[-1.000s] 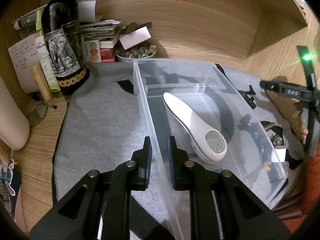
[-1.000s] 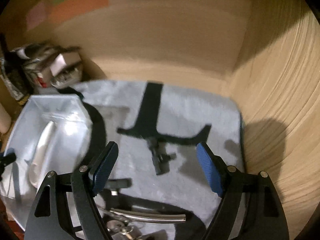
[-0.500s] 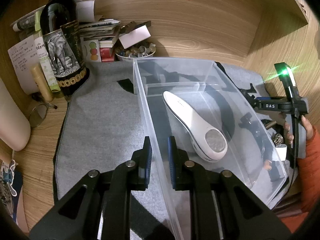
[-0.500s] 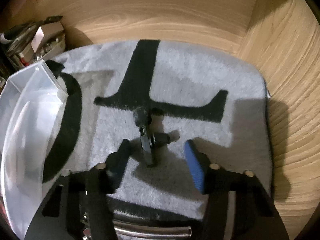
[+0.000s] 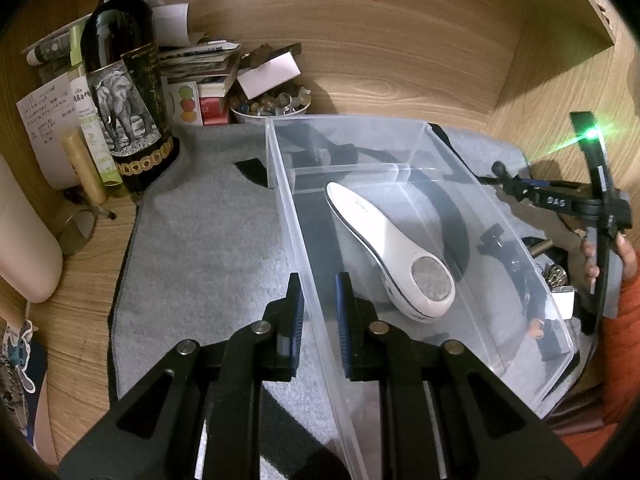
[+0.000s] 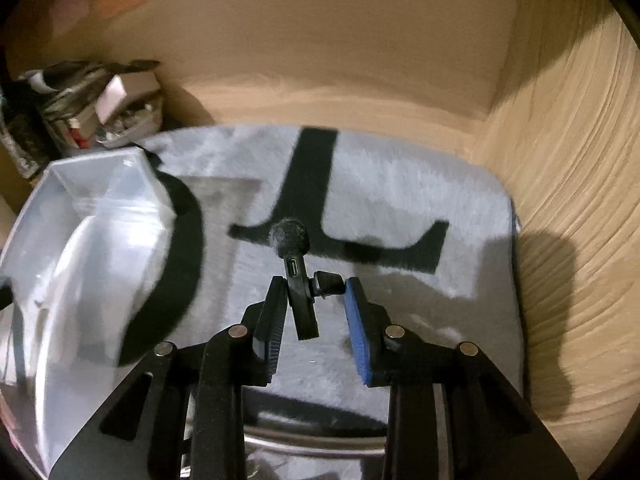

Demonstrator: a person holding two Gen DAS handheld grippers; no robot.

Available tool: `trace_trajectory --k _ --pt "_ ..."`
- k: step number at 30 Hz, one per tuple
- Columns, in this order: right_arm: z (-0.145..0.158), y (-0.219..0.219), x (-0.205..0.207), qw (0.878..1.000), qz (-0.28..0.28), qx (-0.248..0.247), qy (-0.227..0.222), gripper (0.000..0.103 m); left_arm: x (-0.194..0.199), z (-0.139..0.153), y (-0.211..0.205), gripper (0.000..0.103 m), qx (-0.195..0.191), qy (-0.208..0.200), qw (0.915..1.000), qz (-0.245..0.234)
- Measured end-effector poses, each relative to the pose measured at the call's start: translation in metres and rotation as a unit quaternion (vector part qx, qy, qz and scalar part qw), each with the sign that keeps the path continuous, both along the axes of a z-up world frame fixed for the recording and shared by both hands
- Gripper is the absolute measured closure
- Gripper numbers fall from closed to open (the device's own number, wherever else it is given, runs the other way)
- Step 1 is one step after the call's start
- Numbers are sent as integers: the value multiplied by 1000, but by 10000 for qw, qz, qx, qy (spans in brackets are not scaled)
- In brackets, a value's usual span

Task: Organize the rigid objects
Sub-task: 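Grasp the black tripod mount on the mat with the right tool, then carry the black tripod mount into the clear box and release it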

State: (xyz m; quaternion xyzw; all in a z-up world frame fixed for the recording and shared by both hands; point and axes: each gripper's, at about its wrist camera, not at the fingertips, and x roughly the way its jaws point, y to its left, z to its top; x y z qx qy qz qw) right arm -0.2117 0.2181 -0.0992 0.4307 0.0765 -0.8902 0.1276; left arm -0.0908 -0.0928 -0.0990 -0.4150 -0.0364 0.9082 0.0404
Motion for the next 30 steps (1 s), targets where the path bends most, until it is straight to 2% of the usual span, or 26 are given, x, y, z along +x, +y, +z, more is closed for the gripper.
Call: trace_trajectory --k 9,17,23,30 --pt "42 -34 27 9964 474 -141 684 76 1 2 1 87 -29 48 10000 -9" --pt "64 -68 47 9902 942 -296 991 76 1 2 1 87 12 75 10000 7" --pt "60 -96 53 9868 1246 -412 950 76 1 2 0 87 30 90 10000 -10" --pt "35 -129 43 9858 1546 -429 500 76 1 2 0 87 53 104 9999 -5"
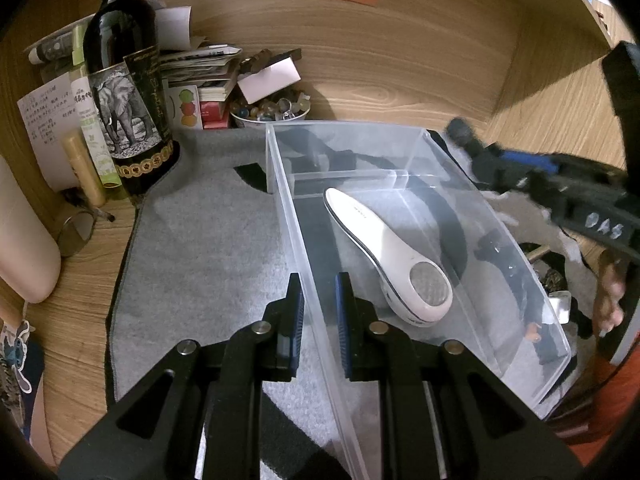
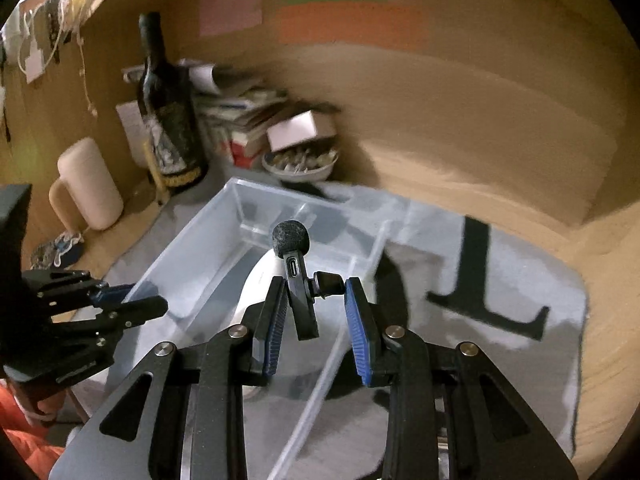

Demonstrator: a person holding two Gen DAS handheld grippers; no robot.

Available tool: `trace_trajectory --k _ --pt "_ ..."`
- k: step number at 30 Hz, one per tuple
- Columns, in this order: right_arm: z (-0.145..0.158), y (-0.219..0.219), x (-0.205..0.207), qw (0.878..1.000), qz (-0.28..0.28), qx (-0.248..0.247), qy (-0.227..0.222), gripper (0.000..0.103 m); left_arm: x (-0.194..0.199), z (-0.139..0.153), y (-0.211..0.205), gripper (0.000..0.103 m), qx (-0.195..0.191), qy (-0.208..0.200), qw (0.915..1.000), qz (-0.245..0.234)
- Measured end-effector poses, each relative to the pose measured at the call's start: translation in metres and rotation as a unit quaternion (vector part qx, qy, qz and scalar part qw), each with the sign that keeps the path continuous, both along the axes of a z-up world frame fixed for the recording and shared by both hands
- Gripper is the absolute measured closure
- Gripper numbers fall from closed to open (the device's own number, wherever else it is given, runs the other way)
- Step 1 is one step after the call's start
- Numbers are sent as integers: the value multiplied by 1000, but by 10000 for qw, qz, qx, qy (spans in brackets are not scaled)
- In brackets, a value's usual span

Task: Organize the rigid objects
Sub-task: 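Carry the black tripod mount into the clear box and release it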

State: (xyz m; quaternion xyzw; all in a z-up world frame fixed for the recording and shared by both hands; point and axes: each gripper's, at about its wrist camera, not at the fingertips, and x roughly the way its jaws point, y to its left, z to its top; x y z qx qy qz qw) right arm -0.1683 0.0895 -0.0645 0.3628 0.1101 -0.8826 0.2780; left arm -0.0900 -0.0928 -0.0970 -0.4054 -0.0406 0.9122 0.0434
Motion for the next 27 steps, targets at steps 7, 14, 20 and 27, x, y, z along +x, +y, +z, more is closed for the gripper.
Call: trace_trajectory --k 7,14,20,27 --pt "-17 -15 -12 9992 -33 218 -335 76 0 -1 0 87 -11 52 10000 2" --pt "-21 -23 -16 9985 36 346 -413 73 0 -1 0 87 20 66 10000 7" --pt "-10 -17 -7 9995 23 288 -162 54 0 -2 -1 87 15 61 10000 1" --pt "15 10 9 9986 -299 248 363 39 0 -1 -1 87 19 64 10000 -5"
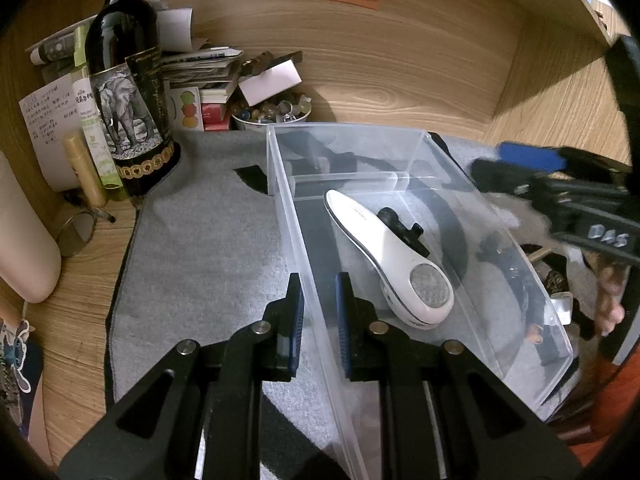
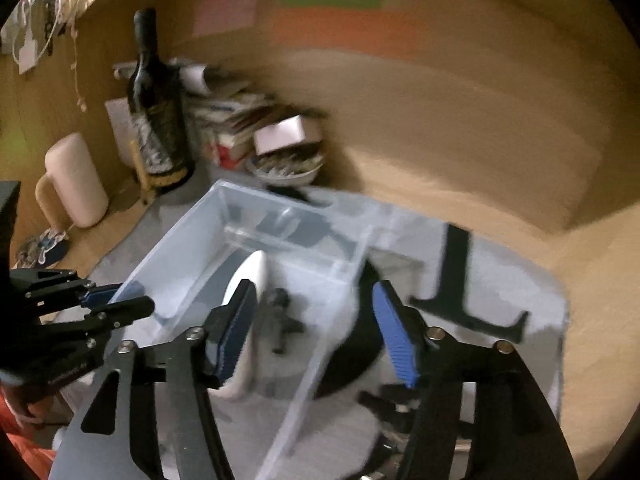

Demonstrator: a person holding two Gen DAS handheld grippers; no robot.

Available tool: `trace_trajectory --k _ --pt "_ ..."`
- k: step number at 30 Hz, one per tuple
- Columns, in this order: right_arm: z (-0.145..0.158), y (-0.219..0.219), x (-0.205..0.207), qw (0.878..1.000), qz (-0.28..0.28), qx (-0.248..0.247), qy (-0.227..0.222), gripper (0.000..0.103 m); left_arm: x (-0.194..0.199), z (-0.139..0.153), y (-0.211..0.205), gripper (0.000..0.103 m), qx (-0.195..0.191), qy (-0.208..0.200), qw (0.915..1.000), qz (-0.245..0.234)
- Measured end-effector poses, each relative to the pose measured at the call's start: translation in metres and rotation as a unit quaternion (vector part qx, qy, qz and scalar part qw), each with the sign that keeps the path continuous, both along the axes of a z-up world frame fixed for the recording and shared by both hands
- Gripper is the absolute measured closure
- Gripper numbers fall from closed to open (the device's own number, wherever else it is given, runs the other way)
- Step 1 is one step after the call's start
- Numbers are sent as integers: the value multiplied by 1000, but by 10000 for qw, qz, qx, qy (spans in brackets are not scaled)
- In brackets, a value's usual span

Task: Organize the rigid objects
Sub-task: 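Carry the black tripod mount into the clear box and release it, then grasp the white plug adapter with the right tool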

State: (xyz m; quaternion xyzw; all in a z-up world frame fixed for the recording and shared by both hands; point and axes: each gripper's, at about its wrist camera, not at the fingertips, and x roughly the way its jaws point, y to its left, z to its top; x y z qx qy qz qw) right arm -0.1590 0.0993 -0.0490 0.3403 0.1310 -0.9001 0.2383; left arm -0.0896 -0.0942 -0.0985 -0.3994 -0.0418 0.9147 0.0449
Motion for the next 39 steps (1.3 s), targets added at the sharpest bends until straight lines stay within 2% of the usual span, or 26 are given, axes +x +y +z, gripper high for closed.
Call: trace_trajectory --k 7,10,17,23,25,33,39 --pt "16 50 22 9968 -718 199 301 32 0 0 -1 87 -17 10 10000 -5" --pt "14 74 28 9933 -1087 259 286 32 0 0 -1 87 -15 11 10000 -6" --pt "-12 119 47 9834 -1800 -85 -223 32 0 -1 -3 87 -51 -27 10000 -21" --pt "-39 129 61 9788 -1882 -375 -716 32 0 -2 1 87 -120 -63 9999 -33" --pt "-48 130 64 9772 -1895 -411 -868 36 -1 -2 1 87 -122 -62 9999 -30" --pt "-71 126 66 9721 -1777 -504 -1446 67 -1 -2 1 87 -127 -58 9999 -23" --pt "-66 123 71 9742 -1780 -488 -1301 67 -1 -2 2 87 -123 -60 9999 -26"
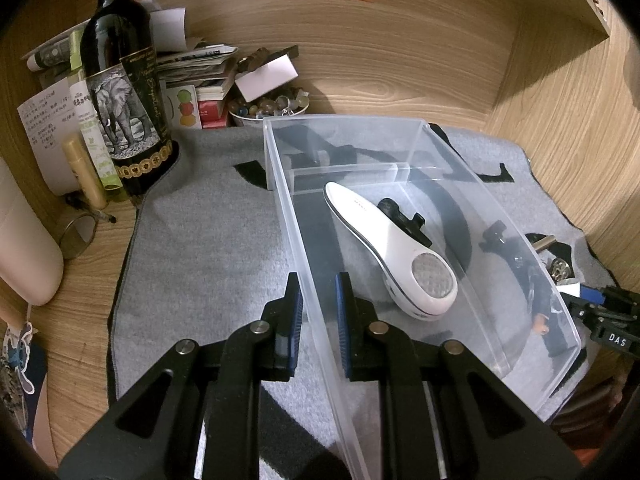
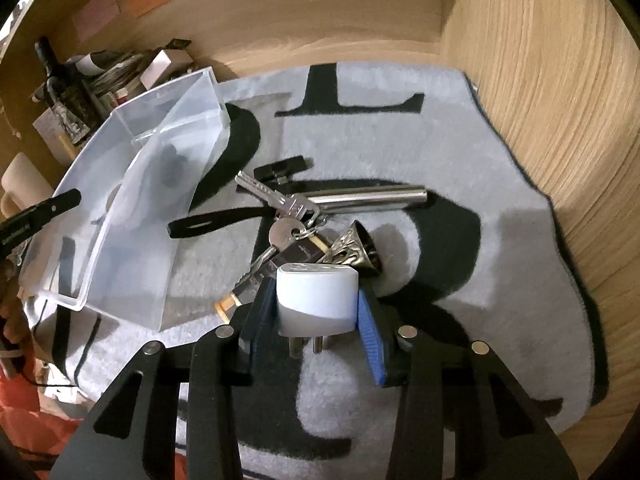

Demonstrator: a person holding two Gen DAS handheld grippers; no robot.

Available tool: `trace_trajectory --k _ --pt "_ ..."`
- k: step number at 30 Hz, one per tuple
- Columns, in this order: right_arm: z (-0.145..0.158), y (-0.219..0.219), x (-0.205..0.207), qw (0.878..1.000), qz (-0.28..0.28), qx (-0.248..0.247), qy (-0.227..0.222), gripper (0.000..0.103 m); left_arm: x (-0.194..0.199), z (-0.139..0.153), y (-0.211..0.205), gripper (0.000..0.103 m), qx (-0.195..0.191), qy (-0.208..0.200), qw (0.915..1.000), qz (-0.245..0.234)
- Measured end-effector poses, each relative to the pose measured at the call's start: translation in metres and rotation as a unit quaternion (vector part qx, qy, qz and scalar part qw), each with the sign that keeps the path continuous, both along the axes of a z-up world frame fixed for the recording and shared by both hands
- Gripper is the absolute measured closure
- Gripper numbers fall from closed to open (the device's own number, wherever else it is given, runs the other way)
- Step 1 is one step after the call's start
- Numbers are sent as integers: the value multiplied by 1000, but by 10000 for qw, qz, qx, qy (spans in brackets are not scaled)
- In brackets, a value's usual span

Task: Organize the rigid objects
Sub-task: 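Grasp the white plug adapter with the right tool, then place the white plug adapter into the clear box and open the right tool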

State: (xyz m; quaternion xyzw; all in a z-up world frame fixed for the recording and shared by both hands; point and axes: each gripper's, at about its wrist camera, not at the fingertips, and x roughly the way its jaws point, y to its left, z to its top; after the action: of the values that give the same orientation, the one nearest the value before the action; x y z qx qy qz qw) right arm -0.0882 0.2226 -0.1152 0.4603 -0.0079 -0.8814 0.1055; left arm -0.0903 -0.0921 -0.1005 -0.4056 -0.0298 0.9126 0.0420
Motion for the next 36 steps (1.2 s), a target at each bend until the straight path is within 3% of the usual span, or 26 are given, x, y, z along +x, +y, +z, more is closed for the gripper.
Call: trace_trajectory --k 12,24,30,36 --pt "42 -2 -6 9973 25 -41 735 67 0 -1 1 87 39 12 10000 2" --pt "85 -49 -34 9847 871 110 1504 67 1 2 2 87 32 51 10000 17" --pt "86 -79 -49 9797 1310 99 1517 67 1 3 2 87 54 51 10000 17" --pt "69 -113 -62 9759 1771 227 1259 67 1 3 2 87 62 56 10000 19"
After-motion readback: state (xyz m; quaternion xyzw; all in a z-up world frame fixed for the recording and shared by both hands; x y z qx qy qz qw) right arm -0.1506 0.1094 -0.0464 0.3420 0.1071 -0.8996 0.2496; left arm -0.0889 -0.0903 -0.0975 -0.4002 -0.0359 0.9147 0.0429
